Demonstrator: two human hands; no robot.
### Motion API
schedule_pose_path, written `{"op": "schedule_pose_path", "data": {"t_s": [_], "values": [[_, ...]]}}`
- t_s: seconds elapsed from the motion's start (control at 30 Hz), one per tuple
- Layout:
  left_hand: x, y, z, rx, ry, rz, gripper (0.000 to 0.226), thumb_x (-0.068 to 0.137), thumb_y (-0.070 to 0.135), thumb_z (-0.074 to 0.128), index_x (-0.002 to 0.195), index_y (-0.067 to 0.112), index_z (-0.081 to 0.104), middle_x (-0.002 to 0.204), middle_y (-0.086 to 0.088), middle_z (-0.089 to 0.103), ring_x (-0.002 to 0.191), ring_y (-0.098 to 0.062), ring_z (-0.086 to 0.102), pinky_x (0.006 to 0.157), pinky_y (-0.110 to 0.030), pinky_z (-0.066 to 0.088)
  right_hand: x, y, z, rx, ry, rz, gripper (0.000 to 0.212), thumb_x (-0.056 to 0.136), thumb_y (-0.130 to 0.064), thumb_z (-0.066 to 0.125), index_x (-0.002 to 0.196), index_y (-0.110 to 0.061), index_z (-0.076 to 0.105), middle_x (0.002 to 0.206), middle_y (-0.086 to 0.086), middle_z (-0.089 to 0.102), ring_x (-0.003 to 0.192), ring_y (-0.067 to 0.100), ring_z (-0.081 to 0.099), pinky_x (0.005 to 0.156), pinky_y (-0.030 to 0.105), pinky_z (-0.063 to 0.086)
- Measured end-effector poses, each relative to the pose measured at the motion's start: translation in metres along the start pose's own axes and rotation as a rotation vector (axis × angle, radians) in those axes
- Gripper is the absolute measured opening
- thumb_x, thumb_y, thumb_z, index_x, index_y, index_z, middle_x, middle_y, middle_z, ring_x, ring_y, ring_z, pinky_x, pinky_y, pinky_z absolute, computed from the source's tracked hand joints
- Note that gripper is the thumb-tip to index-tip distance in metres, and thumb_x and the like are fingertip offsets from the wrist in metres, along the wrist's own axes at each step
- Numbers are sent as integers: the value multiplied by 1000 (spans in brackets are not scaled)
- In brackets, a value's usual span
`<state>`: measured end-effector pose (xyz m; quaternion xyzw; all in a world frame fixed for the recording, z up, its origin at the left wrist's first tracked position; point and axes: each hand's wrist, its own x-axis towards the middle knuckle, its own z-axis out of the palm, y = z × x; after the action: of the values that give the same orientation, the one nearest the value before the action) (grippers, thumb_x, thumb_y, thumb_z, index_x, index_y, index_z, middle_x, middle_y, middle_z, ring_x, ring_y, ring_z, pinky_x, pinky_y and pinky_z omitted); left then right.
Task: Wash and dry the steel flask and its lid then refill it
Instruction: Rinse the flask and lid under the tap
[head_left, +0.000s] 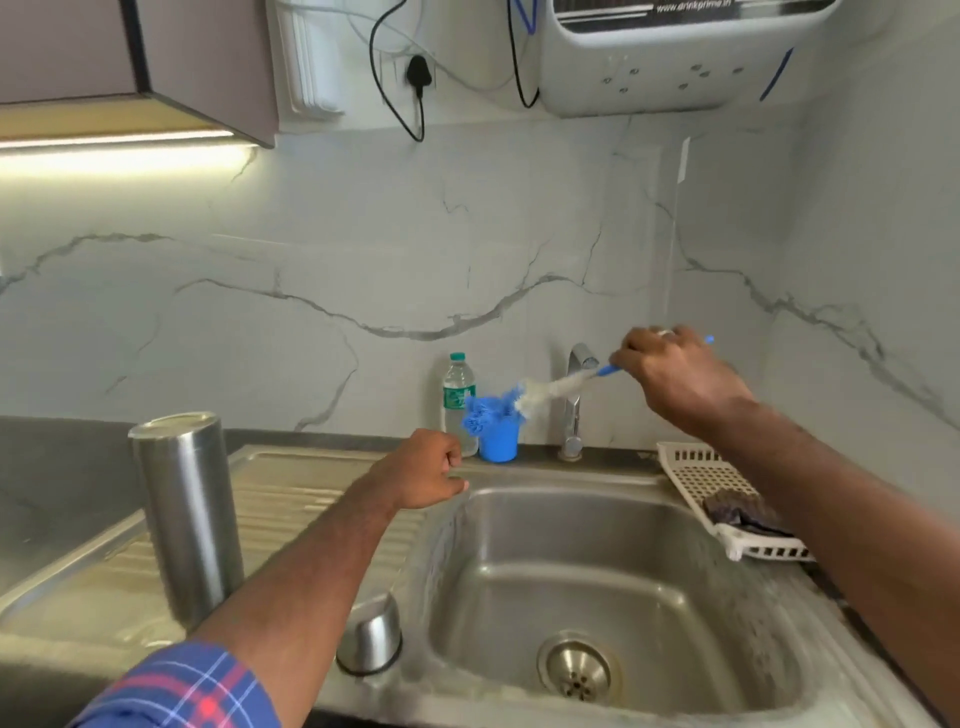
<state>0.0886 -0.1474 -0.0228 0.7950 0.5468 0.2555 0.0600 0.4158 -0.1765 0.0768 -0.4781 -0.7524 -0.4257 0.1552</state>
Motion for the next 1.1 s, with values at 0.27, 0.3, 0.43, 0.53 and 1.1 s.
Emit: {"op": "schedule_pose_path", "data": {"t_s": [0.27, 0.3, 0.43, 0.53, 1.1], "values": [[79, -29, 11, -13, -18, 59, 23, 77, 18, 82, 80, 13, 60, 76, 4, 58, 68, -11, 53, 68, -35, 49, 122, 48, 27, -210, 46, -101, 50, 86, -11, 28, 110, -16, 72, 103, 7, 63, 98, 32, 61, 90, 44, 43], [85, -35, 13, -26, -10, 56, 23, 76, 18, 82, 80, 12, 61, 74, 5, 58, 66, -11, 52, 67, -33, 49, 132, 48, 35, -233, 14, -112, 50, 87, -10, 27, 111, -17, 71, 105, 6, 62, 100, 31, 60, 91, 42, 42], [103, -57, 21, -45, -16, 35, 27, 75, 15, 81, 69, 19, 55, 70, 7, 57, 61, -8, 52, 64, -28, 46, 160, 40, 60, -280, -123, -189, 33, 96, -6, 46, 116, -21, 68, 113, 2, 61, 108, 26, 59, 94, 38, 43], [112, -68, 26, -35, -24, 17, 31, 75, 15, 81, 68, 20, 52, 70, 7, 56, 60, -7, 50, 61, -25, 44, 176, 31, 74, -296, -159, -247, 31, 95, -4, 49, 114, -21, 68, 113, 2, 61, 107, 25, 60, 95, 37, 43], [145, -80, 40, -14, -65, 65, 30, 77, 20, 79, 71, 27, 51, 79, 3, 57, 71, -15, 56, 67, -33, 50, 209, -22, 151, -405, -389, -142, 29, 89, 6, 61, 108, -16, 66, 113, 3, 57, 121, 25, 48, 108, 54, 30]]}}
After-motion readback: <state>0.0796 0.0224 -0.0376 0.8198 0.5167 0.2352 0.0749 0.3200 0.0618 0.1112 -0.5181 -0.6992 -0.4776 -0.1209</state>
